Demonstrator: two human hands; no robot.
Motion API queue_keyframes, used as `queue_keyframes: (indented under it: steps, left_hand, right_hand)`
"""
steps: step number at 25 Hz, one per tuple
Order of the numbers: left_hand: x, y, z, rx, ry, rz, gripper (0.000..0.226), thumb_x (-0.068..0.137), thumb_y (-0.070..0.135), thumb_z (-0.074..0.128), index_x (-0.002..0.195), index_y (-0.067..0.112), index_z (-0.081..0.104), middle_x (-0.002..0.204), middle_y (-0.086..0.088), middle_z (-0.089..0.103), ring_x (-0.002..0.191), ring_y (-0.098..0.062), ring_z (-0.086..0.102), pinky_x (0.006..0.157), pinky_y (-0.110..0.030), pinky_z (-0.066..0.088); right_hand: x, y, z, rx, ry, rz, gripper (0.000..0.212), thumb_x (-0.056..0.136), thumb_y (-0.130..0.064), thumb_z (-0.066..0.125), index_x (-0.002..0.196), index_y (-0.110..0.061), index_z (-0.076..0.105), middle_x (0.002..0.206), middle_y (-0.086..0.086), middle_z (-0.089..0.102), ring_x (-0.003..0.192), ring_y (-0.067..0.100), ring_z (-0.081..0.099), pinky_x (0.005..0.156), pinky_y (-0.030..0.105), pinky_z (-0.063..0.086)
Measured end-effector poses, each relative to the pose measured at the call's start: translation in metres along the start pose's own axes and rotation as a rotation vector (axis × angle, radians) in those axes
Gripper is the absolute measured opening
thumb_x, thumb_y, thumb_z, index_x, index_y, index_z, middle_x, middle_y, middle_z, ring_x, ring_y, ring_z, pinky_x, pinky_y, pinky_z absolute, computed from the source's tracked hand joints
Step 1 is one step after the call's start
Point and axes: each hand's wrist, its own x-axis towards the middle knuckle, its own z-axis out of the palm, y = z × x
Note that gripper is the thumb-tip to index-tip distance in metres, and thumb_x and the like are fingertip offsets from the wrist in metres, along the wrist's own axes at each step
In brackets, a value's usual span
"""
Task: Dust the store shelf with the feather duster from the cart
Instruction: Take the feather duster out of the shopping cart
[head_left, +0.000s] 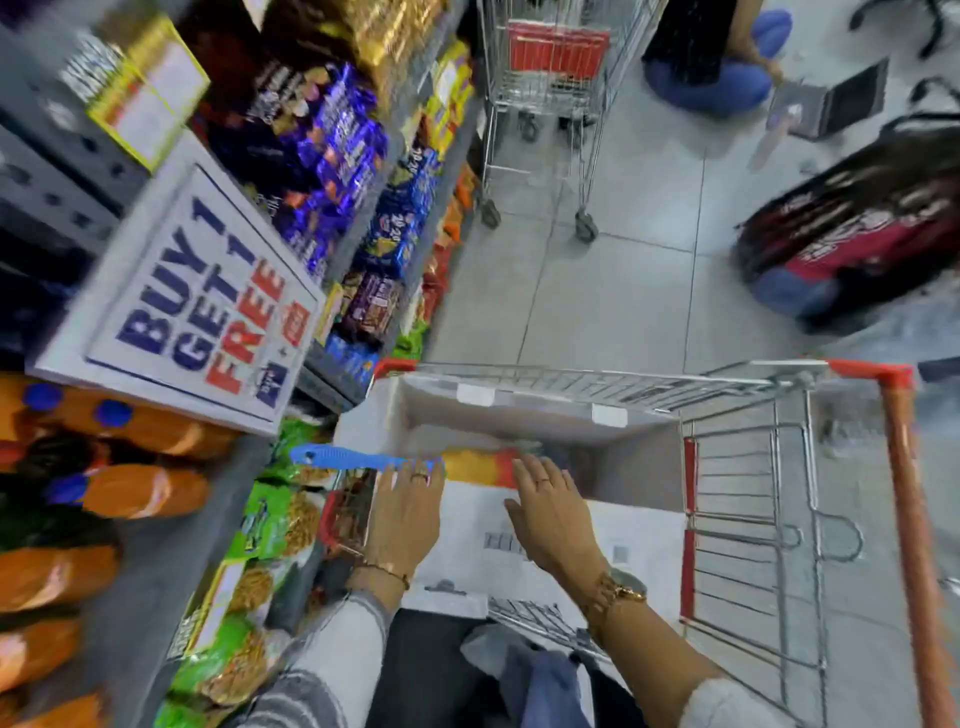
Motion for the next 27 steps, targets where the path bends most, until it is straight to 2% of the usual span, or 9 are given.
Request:
queue_keyframes:
  steps: [3,10,13,16,17,19,22,25,27]
  left_hand:
    - [0.032,-0.007,0.031,0.084,-0.17,0.006,0.037,0.095,0.013,0.04,0.13,0.012,0.05,0.123,-0.011,0.06,0.119,-0.029,0.052,0.11,-0.046,0.032]
    - [0.081,-0.023,0.032,0.152,-0.34,-0.052,0.026,0.095,0.022,0.043,0.11,0.021,0.064,0.115,-0.001,0.066,0.115,-0.02,0.053,0.104,-0.038,0.034]
    - [0.085,-0.02,0.01,0.235,-0.252,0.013,0.021,0.092,0.017,0.047,0.102,0.021,0.065,0.107,0.002,0.069,0.109,-0.019,0.056,0.096,-0.035,0.037]
    - [0.089,-0.017,-0.02,0.213,-0.234,0.077,0.022,0.092,0.01,0.047,0.104,0.015,0.065,0.108,-0.003,0.07,0.101,-0.024,0.065,0.065,-0.028,0.038]
    - [0.088,-0.018,-0.031,0.215,-0.235,0.091,0.023,0.092,0.01,0.047,0.107,0.015,0.063,0.109,-0.003,0.069,0.101,-0.025,0.065,0.063,-0.028,0.037]
    - [0.084,-0.022,-0.053,0.196,-0.229,0.116,0.024,0.091,0.017,0.048,0.11,0.018,0.063,0.108,-0.003,0.07,0.1,-0.025,0.066,0.069,-0.03,0.042]
    - [0.069,-0.029,-0.088,0.192,-0.139,0.107,0.025,0.089,0.021,0.048,0.101,0.016,0.069,0.099,-0.004,0.073,0.092,-0.025,0.067,0.064,-0.028,0.037]
    - [0.047,-0.035,-0.128,0.264,-0.051,0.091,0.023,0.09,0.012,0.046,0.095,0.016,0.068,0.095,-0.003,0.074,0.089,-0.023,0.067,0.094,-0.034,0.039]
    - [0.029,-0.034,-0.158,0.252,-0.016,0.063,0.024,0.091,0.008,0.044,0.1,0.013,0.065,0.099,-0.005,0.072,0.092,-0.024,0.066,0.091,-0.036,0.038]
  right_hand:
    - [0.011,0.015,0.024,-0.024,-0.001,0.026,0.05,0.097,-0.032,0.037,0.139,-0.008,0.025,0.15,0.012,0.028,0.137,0.027,0.022,0.112,0.044,0.019]
    - [0.023,0.023,0.029,-0.046,0.027,0.029,0.041,0.097,-0.028,0.038,0.131,-0.006,0.036,0.147,0.013,0.032,0.134,0.028,0.026,0.11,0.044,0.021]
    - [0.027,0.02,0.023,-0.044,0.067,0.023,0.039,0.096,-0.025,0.038,0.129,-0.005,0.037,0.147,0.013,0.033,0.134,0.028,0.027,0.11,0.045,0.021]
    - [0.028,0.017,0.012,-0.037,0.107,0.038,0.039,0.096,-0.025,0.038,0.129,-0.003,0.038,0.147,0.015,0.033,0.134,0.027,0.028,0.11,0.042,0.021]
    - [0.027,0.014,0.006,-0.035,0.108,0.04,0.04,0.097,-0.025,0.038,0.13,-0.003,0.038,0.148,0.015,0.032,0.134,0.027,0.027,0.11,0.042,0.02]
    - [0.025,0.005,-0.006,-0.023,0.124,0.029,0.042,0.097,-0.026,0.038,0.132,-0.003,0.036,0.149,0.016,0.03,0.135,0.028,0.026,0.111,0.043,0.018]
    - [0.019,-0.006,-0.031,-0.033,0.174,0.014,0.041,0.097,-0.029,0.039,0.129,-0.004,0.04,0.146,0.017,0.034,0.133,0.029,0.029,0.11,0.044,0.021]
    - [0.004,-0.017,-0.065,-0.041,0.24,-0.004,0.04,0.097,-0.029,0.039,0.13,-0.005,0.039,0.145,0.017,0.036,0.133,0.03,0.029,0.11,0.044,0.021]
    - [-0.009,-0.025,-0.092,-0.045,0.293,-0.012,0.043,0.097,-0.028,0.038,0.134,-0.006,0.033,0.148,0.016,0.031,0.135,0.03,0.025,0.11,0.045,0.019]
